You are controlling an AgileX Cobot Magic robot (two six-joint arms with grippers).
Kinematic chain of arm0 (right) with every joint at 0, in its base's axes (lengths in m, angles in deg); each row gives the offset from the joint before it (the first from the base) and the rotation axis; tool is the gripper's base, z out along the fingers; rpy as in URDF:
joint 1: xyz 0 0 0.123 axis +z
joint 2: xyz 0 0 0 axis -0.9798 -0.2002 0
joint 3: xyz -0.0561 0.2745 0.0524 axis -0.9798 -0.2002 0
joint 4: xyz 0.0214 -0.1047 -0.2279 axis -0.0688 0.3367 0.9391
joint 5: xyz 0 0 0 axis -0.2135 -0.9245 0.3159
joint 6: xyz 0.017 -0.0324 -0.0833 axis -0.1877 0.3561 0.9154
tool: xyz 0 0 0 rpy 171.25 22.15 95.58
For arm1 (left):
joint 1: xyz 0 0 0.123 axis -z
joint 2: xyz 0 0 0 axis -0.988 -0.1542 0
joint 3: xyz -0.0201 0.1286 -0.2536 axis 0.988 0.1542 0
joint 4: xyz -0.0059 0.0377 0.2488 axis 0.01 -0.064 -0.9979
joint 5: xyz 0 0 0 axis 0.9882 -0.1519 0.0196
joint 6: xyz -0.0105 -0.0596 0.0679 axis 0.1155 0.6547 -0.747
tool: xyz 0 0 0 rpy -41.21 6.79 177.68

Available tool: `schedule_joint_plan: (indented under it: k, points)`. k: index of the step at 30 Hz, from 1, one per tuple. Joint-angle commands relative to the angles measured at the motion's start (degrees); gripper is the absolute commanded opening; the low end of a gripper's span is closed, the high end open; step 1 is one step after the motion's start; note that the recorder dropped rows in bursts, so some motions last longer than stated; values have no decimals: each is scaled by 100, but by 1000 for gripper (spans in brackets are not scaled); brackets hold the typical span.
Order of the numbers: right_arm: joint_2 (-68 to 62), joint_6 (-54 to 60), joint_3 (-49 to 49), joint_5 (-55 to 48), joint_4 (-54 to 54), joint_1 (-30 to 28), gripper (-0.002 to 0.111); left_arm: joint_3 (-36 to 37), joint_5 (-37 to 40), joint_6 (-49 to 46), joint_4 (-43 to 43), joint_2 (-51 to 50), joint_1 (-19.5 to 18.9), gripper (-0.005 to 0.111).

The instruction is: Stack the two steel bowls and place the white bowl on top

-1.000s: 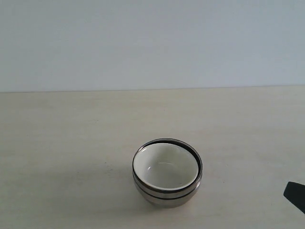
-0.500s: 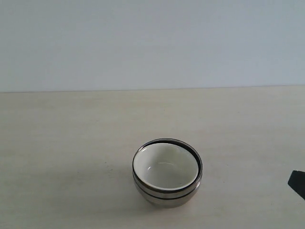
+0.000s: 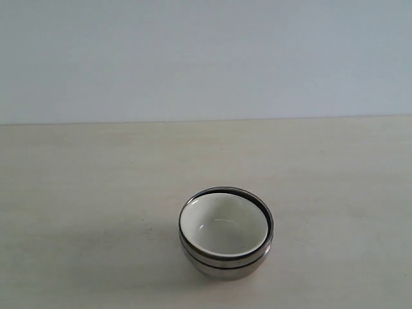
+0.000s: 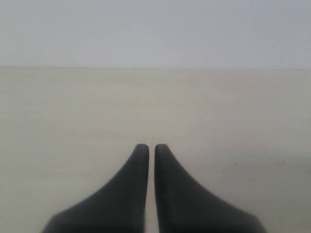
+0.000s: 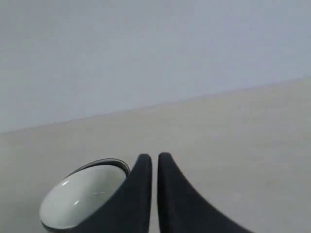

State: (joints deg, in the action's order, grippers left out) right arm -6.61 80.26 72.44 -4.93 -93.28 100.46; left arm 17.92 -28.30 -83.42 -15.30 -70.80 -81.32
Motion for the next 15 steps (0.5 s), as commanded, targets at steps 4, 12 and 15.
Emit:
schedule_joint_plan:
  k: [4, 12, 15]
  points:
    - [905, 529, -35, -125, 30, -372, 0, 18, 8, 9, -1, 19, -19, 4]
    - [941, 601, -35, -1420, 212, -1648, 0, 18, 8, 9, -1, 19, -19, 4]
    - [941, 793, -35, -1953, 595, -1802, 0, 18, 8, 9, -1, 19, -19, 4]
